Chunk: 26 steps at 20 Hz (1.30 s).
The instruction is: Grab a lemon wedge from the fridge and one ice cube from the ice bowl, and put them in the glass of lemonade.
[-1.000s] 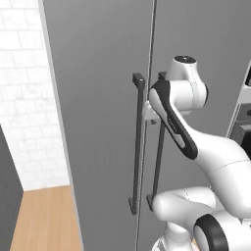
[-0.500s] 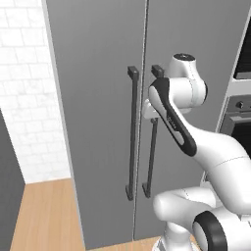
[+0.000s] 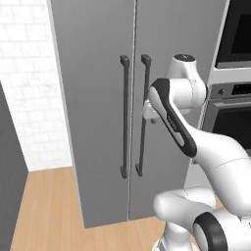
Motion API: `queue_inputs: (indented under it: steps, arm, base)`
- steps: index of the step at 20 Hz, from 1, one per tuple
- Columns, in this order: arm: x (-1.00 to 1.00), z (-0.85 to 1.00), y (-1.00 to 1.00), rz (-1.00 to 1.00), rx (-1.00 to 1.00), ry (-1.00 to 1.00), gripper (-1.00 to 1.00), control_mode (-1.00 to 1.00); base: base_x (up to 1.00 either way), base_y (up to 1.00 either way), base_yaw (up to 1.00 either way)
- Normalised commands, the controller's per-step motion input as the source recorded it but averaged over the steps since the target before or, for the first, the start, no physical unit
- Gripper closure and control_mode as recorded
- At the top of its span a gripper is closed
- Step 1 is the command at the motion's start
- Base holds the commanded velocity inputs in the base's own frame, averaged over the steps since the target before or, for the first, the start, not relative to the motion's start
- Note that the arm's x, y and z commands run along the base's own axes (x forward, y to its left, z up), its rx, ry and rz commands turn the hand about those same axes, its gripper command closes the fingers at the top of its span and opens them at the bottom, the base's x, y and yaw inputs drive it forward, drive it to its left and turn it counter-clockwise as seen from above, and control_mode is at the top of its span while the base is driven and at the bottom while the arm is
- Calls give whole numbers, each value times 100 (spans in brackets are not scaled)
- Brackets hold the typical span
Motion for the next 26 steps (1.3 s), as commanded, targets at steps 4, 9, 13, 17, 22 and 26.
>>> queue_inputs:
  steps: [4, 9, 13, 17, 22, 26]
  arm:
    - [0, 0, 0, 0, 0, 0, -100, 100]
    - [-24, 5, 0, 0, 0, -12, -100, -100]
    - [-39, 31, 0, 0, 0, -45, -100, -100]
    - [21, 26, -3, -2, 0, -49, -100, -100]
    - [54, 2, -6, -2, 0, -13, -100, -100]
    - [67, 0, -36, 0, 1, -10, -100, -100]
  base:
    - [-57, 0, 0]
    - [-6, 0, 0]
    - [0, 0, 0]
    - [0, 0, 0]
    - [0, 0, 0]
    - [0, 0, 0]
